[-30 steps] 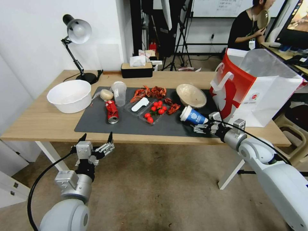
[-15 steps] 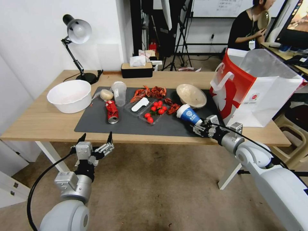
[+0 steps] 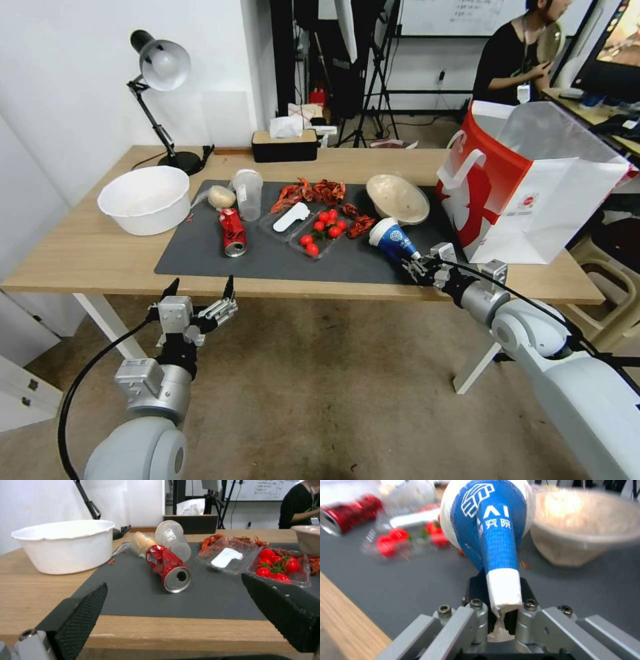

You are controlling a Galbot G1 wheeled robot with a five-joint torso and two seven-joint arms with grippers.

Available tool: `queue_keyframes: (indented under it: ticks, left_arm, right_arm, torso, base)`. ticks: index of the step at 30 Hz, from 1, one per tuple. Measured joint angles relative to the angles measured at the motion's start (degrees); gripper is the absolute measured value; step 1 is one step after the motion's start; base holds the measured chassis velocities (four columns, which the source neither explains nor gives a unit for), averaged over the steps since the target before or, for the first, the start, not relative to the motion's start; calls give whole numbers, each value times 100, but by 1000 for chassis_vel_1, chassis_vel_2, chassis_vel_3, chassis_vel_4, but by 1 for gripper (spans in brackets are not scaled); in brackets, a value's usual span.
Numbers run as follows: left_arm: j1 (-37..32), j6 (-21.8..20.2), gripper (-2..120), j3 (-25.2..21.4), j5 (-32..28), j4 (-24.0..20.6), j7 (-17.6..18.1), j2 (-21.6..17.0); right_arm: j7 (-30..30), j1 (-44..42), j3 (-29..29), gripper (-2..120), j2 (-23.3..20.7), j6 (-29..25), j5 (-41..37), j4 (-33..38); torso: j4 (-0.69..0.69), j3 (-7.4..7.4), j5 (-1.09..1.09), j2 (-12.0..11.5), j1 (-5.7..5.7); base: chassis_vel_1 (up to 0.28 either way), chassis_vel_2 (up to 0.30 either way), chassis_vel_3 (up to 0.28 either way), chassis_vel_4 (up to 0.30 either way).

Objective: Pick up the trash from the table and place it into the takeout bag.

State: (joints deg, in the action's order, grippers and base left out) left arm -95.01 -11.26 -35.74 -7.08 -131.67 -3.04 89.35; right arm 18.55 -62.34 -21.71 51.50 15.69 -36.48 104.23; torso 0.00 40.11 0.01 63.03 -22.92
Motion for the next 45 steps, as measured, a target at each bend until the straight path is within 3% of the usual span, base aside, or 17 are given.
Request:
queue_keyframes:
  ticks: [8,13,17,20,21,24,29,32,45]
  left_arm:
    - [4,3,100,8,8,15,-1,-4]
    - [6,4,100,21,12,17,-2,-8]
    - [0,15,100,32,15,19,-4,-16]
    - [-9,53,100,39,17,25,-7,-22]
    - [-9,53,100,39,17,25,-7,-22]
    - [-16,110,100,54,21,45,-13,-31]
    - [-11,153,100,73,58,73,-19,-29]
    - [-13,180,100,77,76,83,-21,-28]
    - [-33,263,100,69,119,90,-27,-19]
  right_arm:
    - [162,135,-587,3,-163,-502,-1054,617]
    - [-280,601,-1022,3,-369,-722,-1747,842]
    - [-992,1001,-1314,3,-519,-722,-1961,806]
    - [-2205,1392,-1439,3,-649,-374,-1990,549]
    - [-2205,1392,-1439,3,-649,-374,-1990,549]
    - [-3208,1678,-1448,3,-722,-63,-1990,229]
    - [-4054,1826,-1293,3,-696,337,-2012,56]
    - [-4217,1843,-1248,3,-630,494,-2052,55]
    - [-4311,1875,-1225,49,-579,680,-2027,15]
  torso:
    - [0,0,0,0,0]
    - [0,0,0,0,0]
    - [0,0,-1,0,0]
    - [0,0,0,0,0]
    - [0,0,0,0,0]
    - [0,0,1,0,-1]
    - [1,0,0,0,0]
    - [0,0,0,0,0]
    - [1,0,-1,0,0]
  base:
    - [0,0,0,0]
    - [0,0,0,0]
    - [0,0,0,0]
    - [0,0,0,0]
    - [0,0,0,0]
    - [0,0,0,0]
    - [0,0,0,0]
    - [0,0,0,0]
    - [0,0,0,0]
